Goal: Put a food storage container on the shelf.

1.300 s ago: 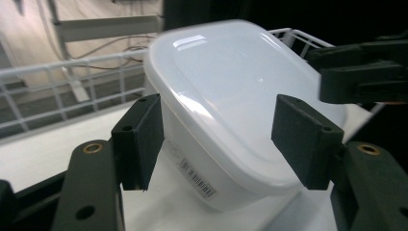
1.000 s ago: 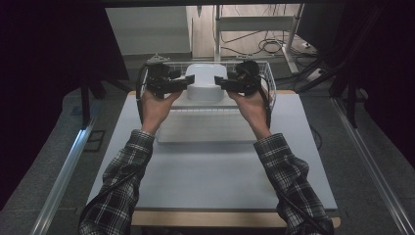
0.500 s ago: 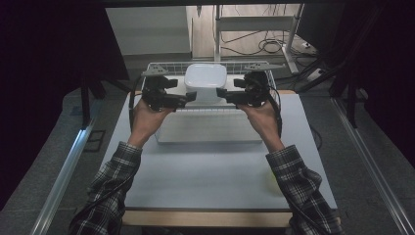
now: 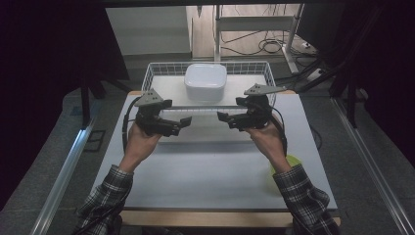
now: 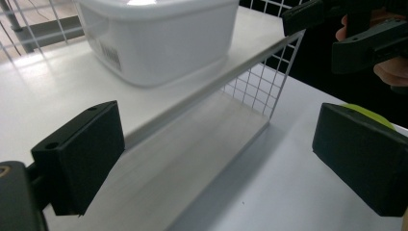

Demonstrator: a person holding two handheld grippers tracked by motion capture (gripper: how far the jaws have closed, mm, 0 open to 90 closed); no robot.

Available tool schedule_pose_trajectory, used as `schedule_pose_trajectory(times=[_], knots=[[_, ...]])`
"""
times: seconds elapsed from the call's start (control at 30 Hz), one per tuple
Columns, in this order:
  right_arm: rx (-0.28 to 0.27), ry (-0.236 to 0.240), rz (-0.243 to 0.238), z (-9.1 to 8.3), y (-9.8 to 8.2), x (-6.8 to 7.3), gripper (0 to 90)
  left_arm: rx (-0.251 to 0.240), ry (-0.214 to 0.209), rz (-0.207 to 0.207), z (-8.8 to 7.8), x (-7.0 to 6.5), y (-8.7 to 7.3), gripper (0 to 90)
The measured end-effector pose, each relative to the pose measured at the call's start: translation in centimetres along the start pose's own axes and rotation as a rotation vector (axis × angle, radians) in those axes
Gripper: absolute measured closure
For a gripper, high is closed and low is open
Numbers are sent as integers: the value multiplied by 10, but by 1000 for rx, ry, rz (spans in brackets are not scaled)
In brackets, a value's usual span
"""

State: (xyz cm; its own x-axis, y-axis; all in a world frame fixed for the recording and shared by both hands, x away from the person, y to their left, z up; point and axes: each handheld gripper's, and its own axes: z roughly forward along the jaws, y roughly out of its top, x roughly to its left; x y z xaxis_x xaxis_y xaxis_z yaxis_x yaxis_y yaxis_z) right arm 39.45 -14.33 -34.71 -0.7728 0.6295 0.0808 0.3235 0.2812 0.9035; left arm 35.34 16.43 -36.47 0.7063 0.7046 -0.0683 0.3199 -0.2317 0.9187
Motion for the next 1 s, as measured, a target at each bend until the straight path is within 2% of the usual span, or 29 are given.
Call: schedule_pose_trajectory(times=[0.37, 0.5, 0.67, 0.8, 1.0], knots=[[42, 1, -63, -5, -32, 11, 64, 10, -23, 16, -8, -13, -37, 51], [49, 7, -58, -7, -42, 11, 63, 18, -26, 20, -7, -15, -48, 45], [69, 14, -57, -12, -62, 11, 64, 28, -38, 3, -9, -18, -66, 49], [73, 17, -46, -16, -73, 12, 64, 41, -33, 14, -10, -21, -74, 46], [72, 7, -38, -22, -79, 14, 36, 46, -38, 23, -10, -27, -83, 45]])
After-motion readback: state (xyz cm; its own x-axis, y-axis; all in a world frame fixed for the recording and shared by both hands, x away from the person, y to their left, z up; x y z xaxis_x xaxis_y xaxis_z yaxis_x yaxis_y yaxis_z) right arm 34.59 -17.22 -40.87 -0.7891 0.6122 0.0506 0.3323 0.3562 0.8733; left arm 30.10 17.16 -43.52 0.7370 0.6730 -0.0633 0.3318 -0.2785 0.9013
